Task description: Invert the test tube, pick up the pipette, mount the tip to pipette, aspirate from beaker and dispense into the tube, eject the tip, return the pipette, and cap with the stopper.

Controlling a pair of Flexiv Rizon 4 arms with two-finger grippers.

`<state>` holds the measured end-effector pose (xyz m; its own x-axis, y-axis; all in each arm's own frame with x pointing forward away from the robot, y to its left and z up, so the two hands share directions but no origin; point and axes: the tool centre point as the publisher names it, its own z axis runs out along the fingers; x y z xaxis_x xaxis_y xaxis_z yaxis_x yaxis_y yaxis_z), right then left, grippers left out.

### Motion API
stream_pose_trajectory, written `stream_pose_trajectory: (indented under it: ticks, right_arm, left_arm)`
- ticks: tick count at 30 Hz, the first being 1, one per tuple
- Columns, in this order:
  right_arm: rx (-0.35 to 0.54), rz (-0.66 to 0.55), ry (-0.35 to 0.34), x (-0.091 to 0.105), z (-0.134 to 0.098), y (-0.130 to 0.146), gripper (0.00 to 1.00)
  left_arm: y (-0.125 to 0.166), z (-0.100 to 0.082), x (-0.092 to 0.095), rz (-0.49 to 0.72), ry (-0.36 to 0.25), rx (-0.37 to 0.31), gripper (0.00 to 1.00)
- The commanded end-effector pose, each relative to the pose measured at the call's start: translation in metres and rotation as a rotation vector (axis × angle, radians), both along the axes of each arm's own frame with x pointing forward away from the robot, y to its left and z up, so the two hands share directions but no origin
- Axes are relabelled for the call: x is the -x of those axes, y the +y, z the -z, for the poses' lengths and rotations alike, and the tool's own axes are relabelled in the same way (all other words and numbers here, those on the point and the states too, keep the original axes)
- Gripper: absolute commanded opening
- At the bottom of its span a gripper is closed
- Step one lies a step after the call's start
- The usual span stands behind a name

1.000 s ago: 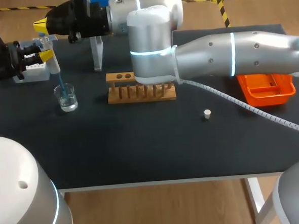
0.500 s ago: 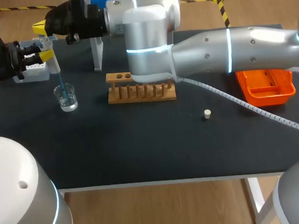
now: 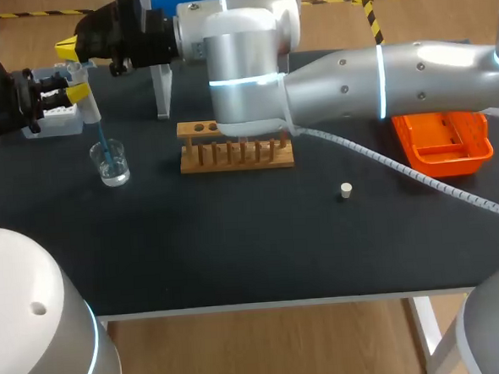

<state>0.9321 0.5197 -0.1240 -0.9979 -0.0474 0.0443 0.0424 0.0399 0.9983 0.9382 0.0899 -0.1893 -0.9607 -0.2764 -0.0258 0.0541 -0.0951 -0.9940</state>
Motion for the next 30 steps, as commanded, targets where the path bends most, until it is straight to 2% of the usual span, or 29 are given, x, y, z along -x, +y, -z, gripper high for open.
stream_pose_trajectory:
  ticks: [1,30]
  right_arm:
    - [0.005,0.002,-0.001,0.000,0.003,0.002,0.00]
    - [0.025,0.013,-0.005,0.005,0.021,-0.001,0.00]
  left_arm:
    - [0.000,-0.001,0.000,0.002,-0.002,0.001,0.00]
    - [0.000,-0.001,0.000,0.002,-0.002,0.001,0.00]
